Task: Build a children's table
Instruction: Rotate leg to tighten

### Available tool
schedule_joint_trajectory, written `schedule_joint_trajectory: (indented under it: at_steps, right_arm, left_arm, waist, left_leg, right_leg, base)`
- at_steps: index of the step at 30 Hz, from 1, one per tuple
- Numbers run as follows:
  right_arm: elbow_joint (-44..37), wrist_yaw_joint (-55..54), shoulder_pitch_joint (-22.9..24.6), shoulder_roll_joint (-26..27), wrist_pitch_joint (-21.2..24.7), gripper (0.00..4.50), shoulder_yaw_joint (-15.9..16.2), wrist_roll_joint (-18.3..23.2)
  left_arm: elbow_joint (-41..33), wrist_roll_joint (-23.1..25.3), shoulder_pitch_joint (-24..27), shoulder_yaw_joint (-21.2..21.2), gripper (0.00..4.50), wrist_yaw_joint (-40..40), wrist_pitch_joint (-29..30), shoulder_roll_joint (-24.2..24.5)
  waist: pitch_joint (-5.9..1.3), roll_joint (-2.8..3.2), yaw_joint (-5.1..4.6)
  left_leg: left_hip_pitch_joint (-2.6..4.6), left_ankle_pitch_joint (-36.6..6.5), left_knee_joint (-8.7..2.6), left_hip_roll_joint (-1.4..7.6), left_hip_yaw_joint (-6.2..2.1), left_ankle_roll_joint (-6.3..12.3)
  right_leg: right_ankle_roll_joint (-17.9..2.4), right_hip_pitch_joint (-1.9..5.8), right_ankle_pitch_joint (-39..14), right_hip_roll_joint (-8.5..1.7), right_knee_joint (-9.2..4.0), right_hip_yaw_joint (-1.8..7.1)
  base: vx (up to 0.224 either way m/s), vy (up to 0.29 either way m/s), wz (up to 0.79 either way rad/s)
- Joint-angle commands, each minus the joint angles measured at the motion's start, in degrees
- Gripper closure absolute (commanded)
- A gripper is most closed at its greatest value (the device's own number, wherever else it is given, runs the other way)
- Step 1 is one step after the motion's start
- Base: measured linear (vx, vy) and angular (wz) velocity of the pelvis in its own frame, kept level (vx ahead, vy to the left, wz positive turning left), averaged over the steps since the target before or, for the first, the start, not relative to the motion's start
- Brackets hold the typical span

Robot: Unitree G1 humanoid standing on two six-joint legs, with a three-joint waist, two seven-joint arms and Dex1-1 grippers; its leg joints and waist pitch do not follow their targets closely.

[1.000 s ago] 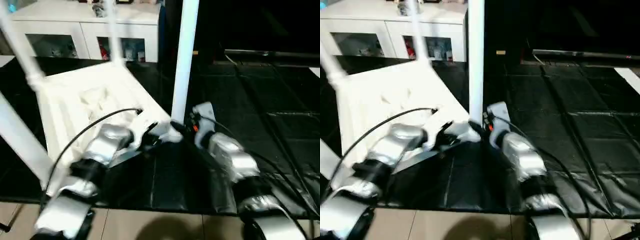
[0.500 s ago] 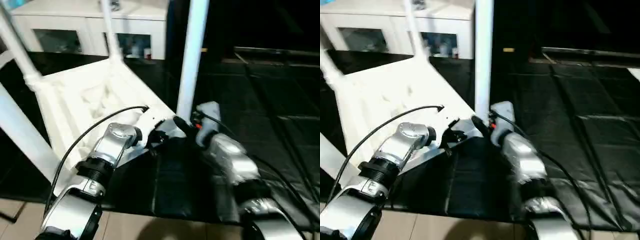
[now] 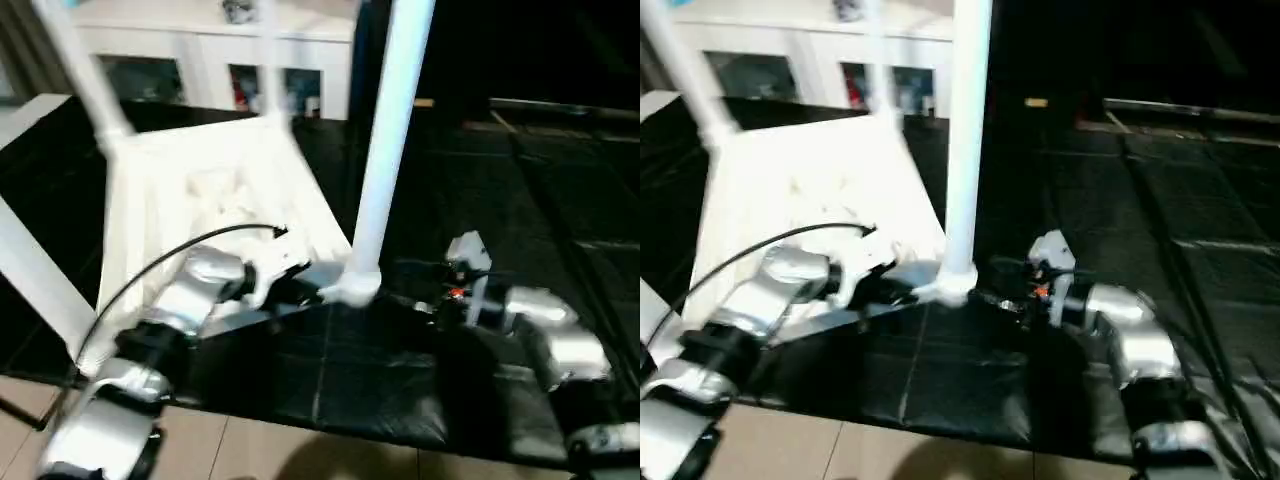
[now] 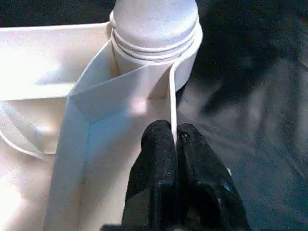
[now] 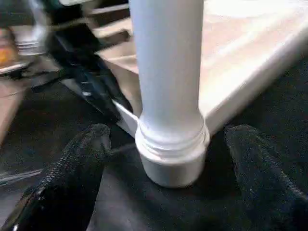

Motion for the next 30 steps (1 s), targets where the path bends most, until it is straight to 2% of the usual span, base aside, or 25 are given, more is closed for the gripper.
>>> schedule_joint_trajectory:
  at_steps: [1,4,5,7,8,9,10,12,14,17,25,26,30]
  right_arm:
    - [-1.21,5.27,-1.56,-1.05,0.44,0.46,2.48,0.71]
    - [-0.41,7.4,-2.41,-1.03,0.3,0.46,3.87,-0.04]
    - [-0.06,8.09,-2.72,-0.98,0.08,0.46,4.38,-0.23]
    - [0.47,9.21,-3.29,-0.7,0.38,0.46,5.01,-0.15]
    - [0.74,9.94,-3.68,-0.49,0.72,0.46,5.3,-0.06]
    - [0.98,10.62,-3.98,-0.41,0.97,0.46,5.49,0.04]
    - [1.07,11.38,-4.23,-0.34,1.38,0.46,5.71,0.28]
    - [1.09,12.3,-4.48,-0.26,1.72,0.62,6.01,0.56]
    - [0.94,13.59,-4.77,-0.11,2.56,0.62,6.69,0.97]
    - [1.23,14.34,-5.07,0.33,2.79,1.0,7.55,0.9]
    - [1.5,16.45,-5.52,1.54,4.18,1.55,8.66,0.84]
    - [1.67,16.49,-5.63,1.71,4.19,1.79,8.94,0.8]
    - [2.15,16.67,-5.91,2.12,4.24,2.12,9.4,0.79]
  left_arm:
    - [-2.29,-0.44,0.42,-3.51,4.5,-7.37,-4.25,1.04]
    - [-2.32,-0.52,0.41,-4.13,4.5,-9.68,-5.8,1.86]
    - [-2.37,-0.72,0.41,-4.29,4.5,-10.62,-6.27,2.15]
    - [-2.83,-1.1,0.47,-4.66,4.5,-12.52,-6.94,2.82]
    - [-3.13,-1.06,0.53,-4.94,4.5,-13.45,-7.39,3.3]
    - [-3.3,-1.1,0.56,-5.17,4.5,-14.11,-7.77,3.67]
    - [-3.39,-1.07,0.58,-5.44,4.5,-14.66,-8.14,4.03]
    - [-3.48,-1.03,0.64,-5.72,4.5,-15.41,-8.67,4.41]
    - [-3.4,-0.92,0.66,-5.97,4.5,-16.3,-9.36,4.73]
    - [-3.5,-0.86,0.83,-6.34,4.5,-17.36,-9.98,4.92]
    - [-3.86,-1.18,0.94,-7.2,4.5,-18.53,-10.65,5.01]
    - [-3.82,-1.14,0.91,-7.28,4.5,-18.6,-10.78,4.97]
    - [-3.88,-1.04,0.94,-7.4,4.5,-18.78,-10.96,4.92]
  waist:
    - [-3.97,-0.39,0.15]
    - [-3.98,-0.15,0.5]
    - [-3.94,-0.55,0.73]
    - [-4.0,-0.25,1.19]
    - [-4.0,-0.24,1.33]
    - [-4.01,-0.61,1.35]
    - [-4.02,-0.45,1.31]
    - [-3.93,-0.66,1.34]
    - [-3.96,-0.53,1.39]
    - [-4.01,-0.54,1.43]
    - [-4.08,-0.43,1.46]
    - [-4.11,-0.48,1.45]
    - [-4.1,-0.49,1.43]
  left_leg:
    - [-0.5,-7.11,-3.17,0.46,0.94,6.65]
    - [-0.4,-6.76,-3.14,0.59,1.06,6.25]
    - [-0.42,-6.95,-3.17,0.64,1.11,6.09]
    - [-0.23,-6.99,-3.18,0.74,1.14,5.54]
    - [-0.13,-7.12,-3.18,0.75,1.18,5.22]
    - [-0.15,-7.16,-3.18,0.76,1.21,5.2]
    - [-0.34,-7.09,-3.22,0.76,1.13,5.12]
    - [-0.61,-7.56,-3.22,0.63,1.13,4.97]
    - [-0.6,-7.12,-3.18,0.65,1.12,4.88]
    - [-0.65,-6.66,-3.14,0.69,1.13,4.69]
    - [-0.74,-6.57,-3.07,0.74,1.1,4.43]
    - [-0.78,-6.42,-3.07,0.72,1.08,4.39]
    - [-0.79,-6.43,-3.05,0.69,1.09,4.26]
  right_leg:
    - [-12.48,3.76,-10.76,-2.83,-3.38,2.92]
    - [-13.42,3.55,-9.26,-2.82,-3.14,3.05]
    - [-13.29,3.59,-9.6,-2.9,-3.14,3.08]
    - [-13.28,3.45,-9.92,-3.06,-3.05,3.2]
    - [-13.49,3.39,-9.48,-3.0,-2.95,3.26]
    - [-13.59,3.42,-9.13,-3.0,-2.87,3.28]
    - [-13.68,3.56,-8.66,-3.02,-2.64,3.3]
    - [-12.57,3.67,-10.71,-3.11,-2.83,3.23]
    - [-12.15,3.6,-11.4,-3.15,-2.95,3.25]
    - [-12.09,3.57,-11.08,-3.21,-2.9,3.27]
    - [-12.2,3.59,-10.56,-3.2,-2.75,3.26]
    - [-12.1,3.63,-10.56,-3.2,-2.73,3.24]
    - [-12.04,3.61,-10.82,-3.18,-2.74,3.23]
  base:
    - [0.0,0.0,0.0]
    - [0.0,0.0,0.0]
    - [0.0,0.0,0.0]
    - [0.0,0.0,0.0]
    - [0.0,0.0,0.0]
    - [0.0,0.0,0.0]
    - [0.0,0.0,0.0]
    - [0.0,0.0,0.0]
    - [0.0,0.0,0.0]
    - [0.0,0.0,0.0]
    - [0.0,0.0,0.0]
    - [0.0,0.0,0.0]
    - [0.0,0.0,0.0]
